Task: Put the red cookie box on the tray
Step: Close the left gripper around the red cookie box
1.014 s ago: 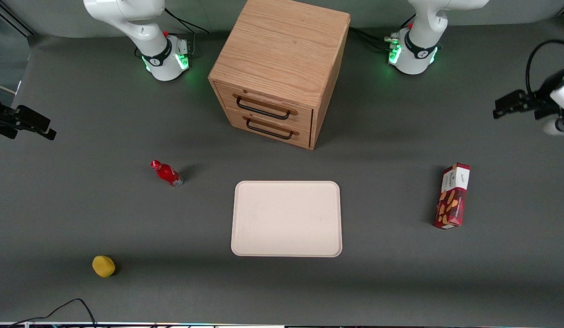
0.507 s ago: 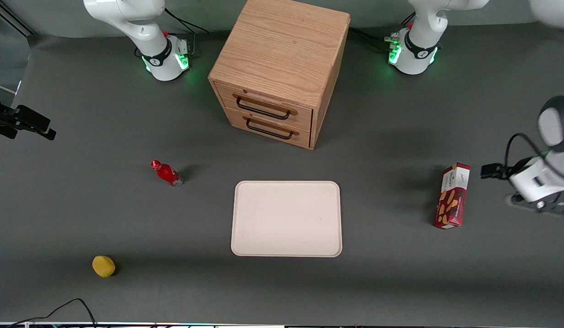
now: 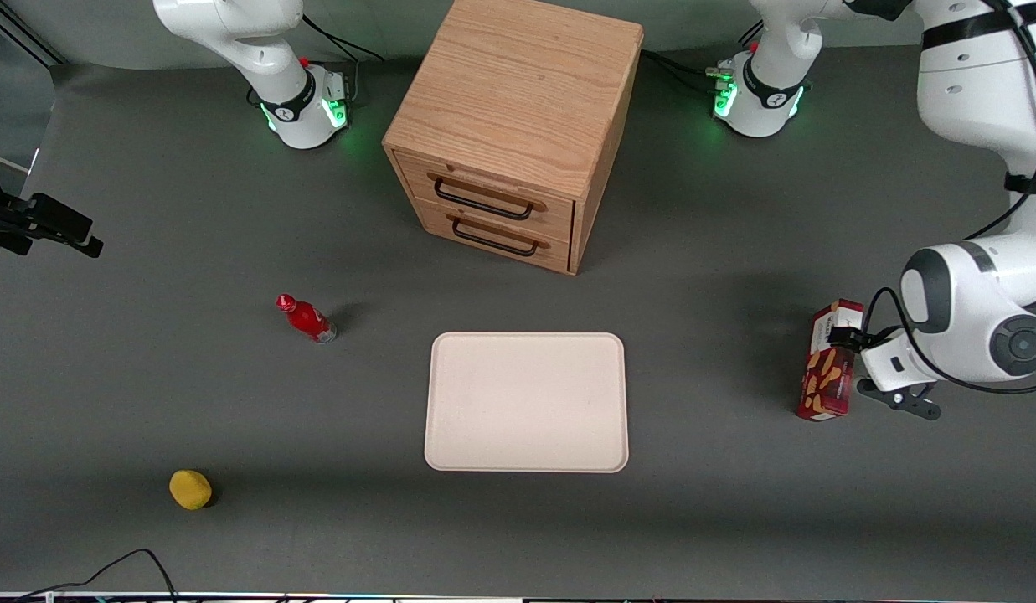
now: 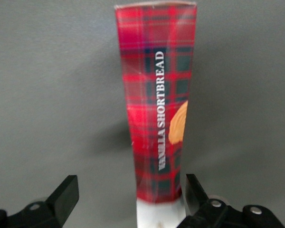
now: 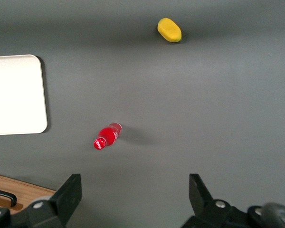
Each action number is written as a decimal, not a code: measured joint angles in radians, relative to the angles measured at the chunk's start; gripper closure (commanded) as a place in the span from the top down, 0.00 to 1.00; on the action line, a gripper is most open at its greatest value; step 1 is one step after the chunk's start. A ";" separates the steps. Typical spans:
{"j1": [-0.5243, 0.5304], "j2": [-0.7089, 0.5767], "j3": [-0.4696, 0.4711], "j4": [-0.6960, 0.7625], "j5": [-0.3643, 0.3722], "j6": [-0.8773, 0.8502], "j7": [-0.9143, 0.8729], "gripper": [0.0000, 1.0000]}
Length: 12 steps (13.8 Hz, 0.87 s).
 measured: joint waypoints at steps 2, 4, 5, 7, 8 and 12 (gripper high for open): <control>-0.002 0.000 -0.001 -0.039 -0.047 0.047 0.006 0.00; -0.002 0.000 0.000 -0.044 -0.068 0.049 0.007 0.00; -0.002 -0.003 0.000 -0.043 -0.080 0.049 0.007 0.00; -0.001 -0.009 0.000 -0.037 -0.090 0.046 0.007 0.00; -0.001 -0.011 0.000 -0.024 -0.095 0.033 0.007 0.00; -0.003 -0.029 -0.003 0.145 -0.129 -0.189 -0.063 0.00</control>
